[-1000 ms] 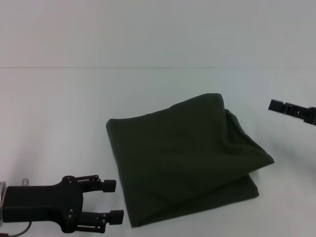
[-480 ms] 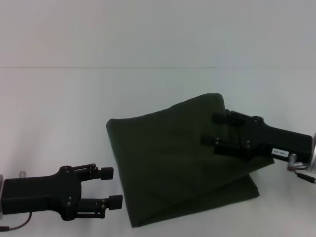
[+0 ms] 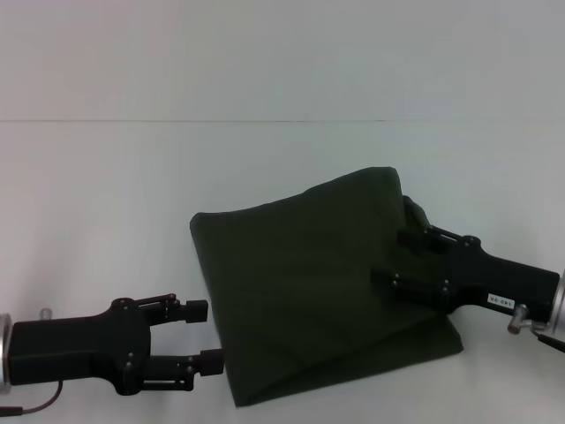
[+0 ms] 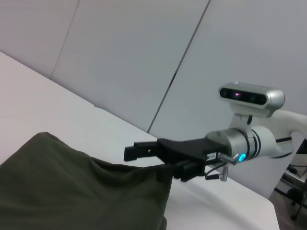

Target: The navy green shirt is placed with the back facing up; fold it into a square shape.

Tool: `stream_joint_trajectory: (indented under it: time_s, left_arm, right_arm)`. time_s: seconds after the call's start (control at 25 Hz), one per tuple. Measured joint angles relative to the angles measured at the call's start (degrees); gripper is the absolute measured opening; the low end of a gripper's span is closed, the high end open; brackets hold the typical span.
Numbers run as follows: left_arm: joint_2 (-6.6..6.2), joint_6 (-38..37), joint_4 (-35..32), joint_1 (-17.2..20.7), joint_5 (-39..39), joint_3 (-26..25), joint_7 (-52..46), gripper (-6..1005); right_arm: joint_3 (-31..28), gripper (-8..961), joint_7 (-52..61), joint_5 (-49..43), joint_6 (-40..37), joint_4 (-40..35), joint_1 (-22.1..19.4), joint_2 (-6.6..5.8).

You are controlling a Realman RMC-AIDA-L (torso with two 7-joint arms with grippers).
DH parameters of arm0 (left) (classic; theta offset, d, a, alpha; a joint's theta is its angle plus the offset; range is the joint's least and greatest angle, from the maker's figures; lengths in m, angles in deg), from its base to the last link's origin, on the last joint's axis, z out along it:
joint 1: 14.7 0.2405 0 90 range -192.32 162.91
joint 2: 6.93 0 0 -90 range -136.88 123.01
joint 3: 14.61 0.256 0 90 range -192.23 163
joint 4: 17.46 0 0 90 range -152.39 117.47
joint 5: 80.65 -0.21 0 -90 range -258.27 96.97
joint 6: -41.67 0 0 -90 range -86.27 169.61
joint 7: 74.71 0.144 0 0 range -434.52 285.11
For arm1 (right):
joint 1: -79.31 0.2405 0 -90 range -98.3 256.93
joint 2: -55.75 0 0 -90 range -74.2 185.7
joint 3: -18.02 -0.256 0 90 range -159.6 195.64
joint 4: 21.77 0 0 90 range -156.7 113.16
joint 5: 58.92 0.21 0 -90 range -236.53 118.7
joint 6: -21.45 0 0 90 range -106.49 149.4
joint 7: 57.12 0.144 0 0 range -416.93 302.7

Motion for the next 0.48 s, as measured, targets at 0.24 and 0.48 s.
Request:
stream_joint_trajectory:
  time_s: [0.24, 0.48]
  left_arm:
    - [0.02, 0.04, -0.03, -0.18, 0.0, -0.01, -0.56, 861]
    - [0.08, 0.08, -0.05, -0.26, 0.0, 0.0, -0.62, 861]
  right_arm:
    - [0.24, 873, -2.05, -0.09, 4.93, 1.44, -1.49, 0.06]
    - [-0.11, 870, -2.42, 0.03, 7.95, 1.56, -2.66, 0.01]
